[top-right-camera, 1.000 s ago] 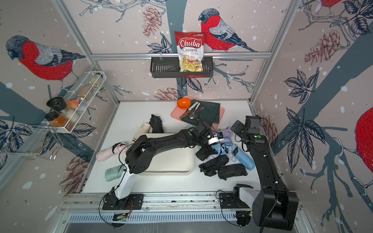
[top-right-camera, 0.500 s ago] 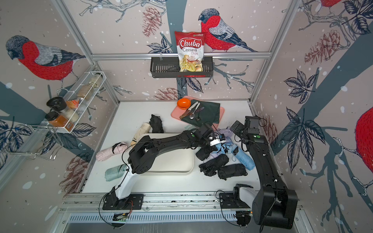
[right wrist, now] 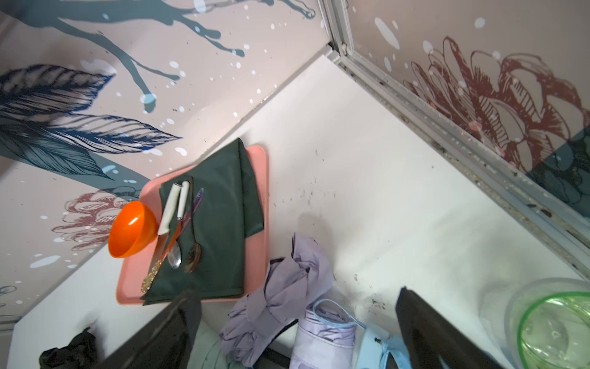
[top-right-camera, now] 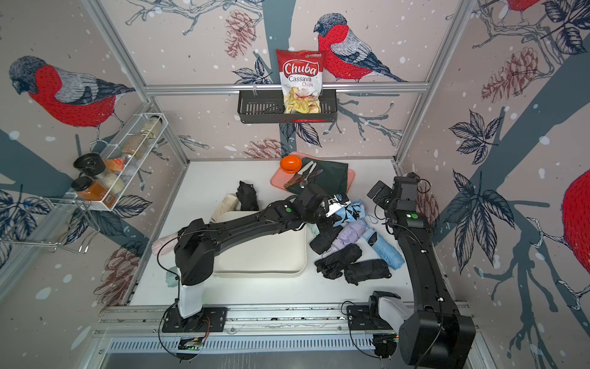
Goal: Put the umbrella into the storage box
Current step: Pick up the umbrella from the center of the board, then place the umbrella in the storage box.
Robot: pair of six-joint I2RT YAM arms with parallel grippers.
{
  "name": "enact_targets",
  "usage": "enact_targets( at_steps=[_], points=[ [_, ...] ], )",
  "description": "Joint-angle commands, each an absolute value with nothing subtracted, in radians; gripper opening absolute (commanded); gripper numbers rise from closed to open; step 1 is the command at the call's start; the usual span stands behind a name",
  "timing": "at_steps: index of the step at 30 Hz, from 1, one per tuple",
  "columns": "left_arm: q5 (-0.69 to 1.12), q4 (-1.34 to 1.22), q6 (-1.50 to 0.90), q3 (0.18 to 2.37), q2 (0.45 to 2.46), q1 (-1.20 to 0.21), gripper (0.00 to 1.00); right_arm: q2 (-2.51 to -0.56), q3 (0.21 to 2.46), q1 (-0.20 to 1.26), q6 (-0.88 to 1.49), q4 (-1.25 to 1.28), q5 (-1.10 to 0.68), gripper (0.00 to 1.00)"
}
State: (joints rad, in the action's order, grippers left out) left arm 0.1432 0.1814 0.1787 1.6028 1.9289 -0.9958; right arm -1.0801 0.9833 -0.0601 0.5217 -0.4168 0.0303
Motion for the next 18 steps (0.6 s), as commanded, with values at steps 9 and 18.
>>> enact_targets(
  at_steps=[9,18],
  points=[
    [-0.024,0.026,-0.259,1.221,1.551,-0.823,0.0,-1.049,1.0,0.027,0.52,-0.359,0.049,1.0],
    [-0.355,0.067,-0.642,0.91,1.284,-0.821,0.0,-1.097,0.966,0.205,0.535,-0.376,0.175,1.0]
  ],
)
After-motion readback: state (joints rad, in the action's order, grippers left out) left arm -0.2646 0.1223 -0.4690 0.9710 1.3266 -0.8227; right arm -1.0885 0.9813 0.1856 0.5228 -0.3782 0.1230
